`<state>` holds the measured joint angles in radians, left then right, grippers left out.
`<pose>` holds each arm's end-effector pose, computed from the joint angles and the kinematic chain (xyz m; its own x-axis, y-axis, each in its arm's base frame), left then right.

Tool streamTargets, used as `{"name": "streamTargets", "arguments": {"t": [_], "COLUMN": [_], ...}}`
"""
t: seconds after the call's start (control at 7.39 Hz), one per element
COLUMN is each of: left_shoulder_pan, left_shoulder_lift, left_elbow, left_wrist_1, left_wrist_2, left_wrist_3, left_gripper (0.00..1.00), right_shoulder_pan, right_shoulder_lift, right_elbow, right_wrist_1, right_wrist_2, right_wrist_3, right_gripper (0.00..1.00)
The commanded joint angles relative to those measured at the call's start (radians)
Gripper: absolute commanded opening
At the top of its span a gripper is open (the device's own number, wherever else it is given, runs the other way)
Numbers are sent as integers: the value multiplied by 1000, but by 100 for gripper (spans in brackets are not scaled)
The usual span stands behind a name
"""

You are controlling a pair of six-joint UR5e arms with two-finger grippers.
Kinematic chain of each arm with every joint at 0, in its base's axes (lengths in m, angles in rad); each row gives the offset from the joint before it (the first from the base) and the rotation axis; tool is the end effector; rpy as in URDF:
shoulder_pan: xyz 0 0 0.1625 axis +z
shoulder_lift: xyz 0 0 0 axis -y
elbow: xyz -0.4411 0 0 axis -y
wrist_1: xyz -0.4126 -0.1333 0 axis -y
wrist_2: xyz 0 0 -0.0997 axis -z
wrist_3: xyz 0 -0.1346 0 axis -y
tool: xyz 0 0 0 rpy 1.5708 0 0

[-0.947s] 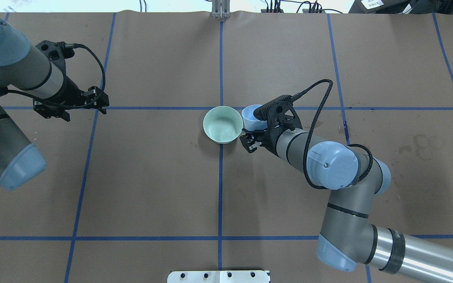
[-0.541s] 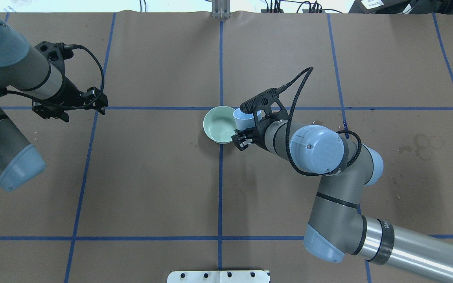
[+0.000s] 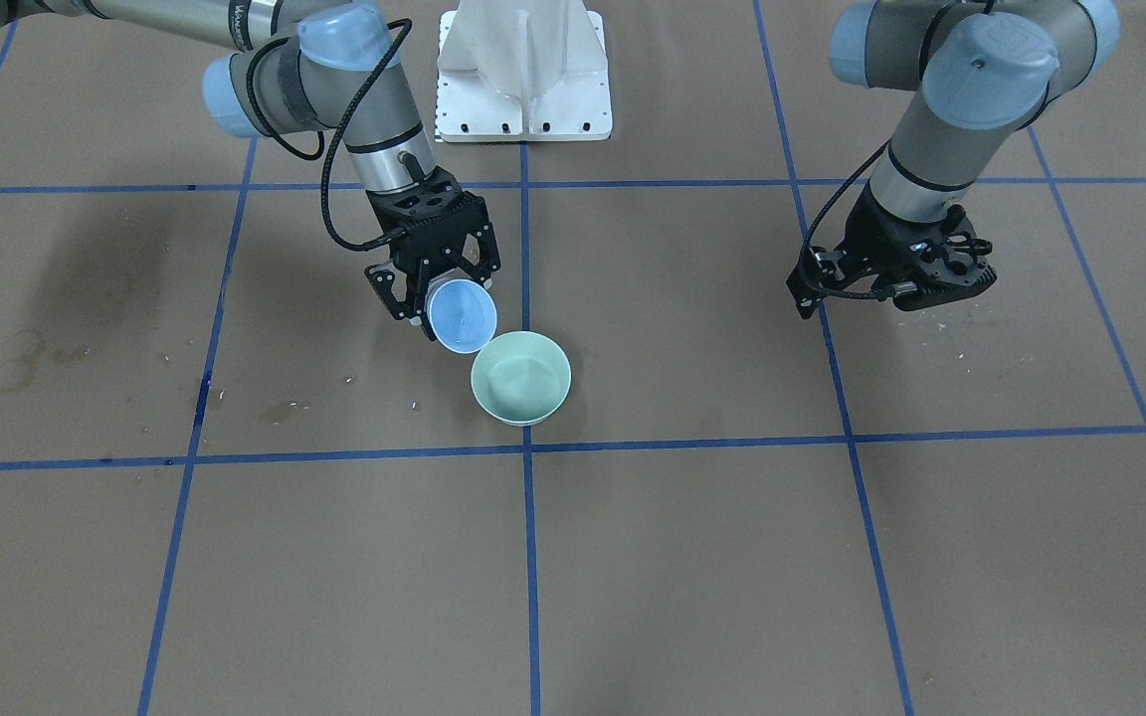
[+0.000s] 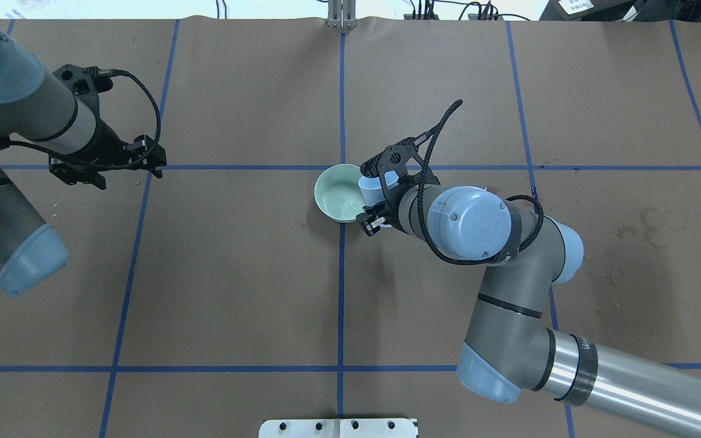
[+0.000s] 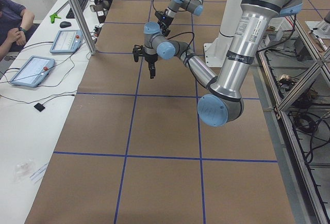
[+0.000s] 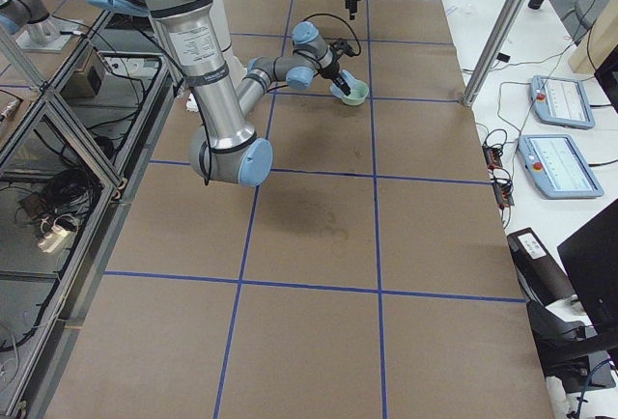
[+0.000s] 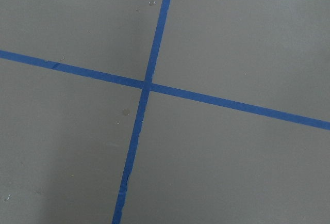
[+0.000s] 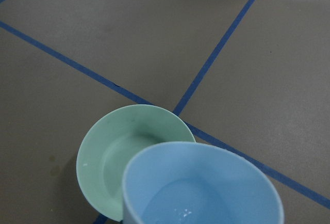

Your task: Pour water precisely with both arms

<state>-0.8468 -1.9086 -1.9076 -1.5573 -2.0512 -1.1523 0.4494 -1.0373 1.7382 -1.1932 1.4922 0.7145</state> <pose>0.3577 -0.5119 0.3540 0.6713 -0.2152 -0.7092 0.2228 0.9713 -0.0838 -0.5725 -0.4359 0.2518 0.6532 -0.5211 0.5494 -0.0030 0.7238 0.6900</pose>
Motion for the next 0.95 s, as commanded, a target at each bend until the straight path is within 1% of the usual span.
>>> {"name": "streamTargets", "arguments": {"t": [0.0, 0.27, 0.41, 0.54, 0.68, 0.81], "left_shoulder_pan": [-2, -2, -2, -2, -2, -2], "left_shoulder_lift": [9, 11, 11, 17, 20, 23], "left_elbow": [-5, -5, -7, -7, -10, -8], "left_wrist_1": [-1, -1, 0, -1, -1, -1], "left_wrist_2": [-1, -1, -1, -1, -1, -1], "left_wrist_3": [0, -1, 0, -1, 0, 0], "left_gripper": [100, 100, 100, 100, 100, 100], "right_shoulder_pan": [0, 14, 20, 25, 35, 37], "right_shoulder_lift": [60, 88, 95, 97, 102, 102], "right_elbow": [-73, -72, -74, -80, -95, -101], "right_wrist_1": [-16, -84, -115, -120, -121, -123], "right_wrist_2": [42, 101, 106, 118, 149, 154], "right_wrist_3": [-3, -19, -38, -41, -56, -66], "right_gripper": [0, 0, 0, 0, 0, 0]}}
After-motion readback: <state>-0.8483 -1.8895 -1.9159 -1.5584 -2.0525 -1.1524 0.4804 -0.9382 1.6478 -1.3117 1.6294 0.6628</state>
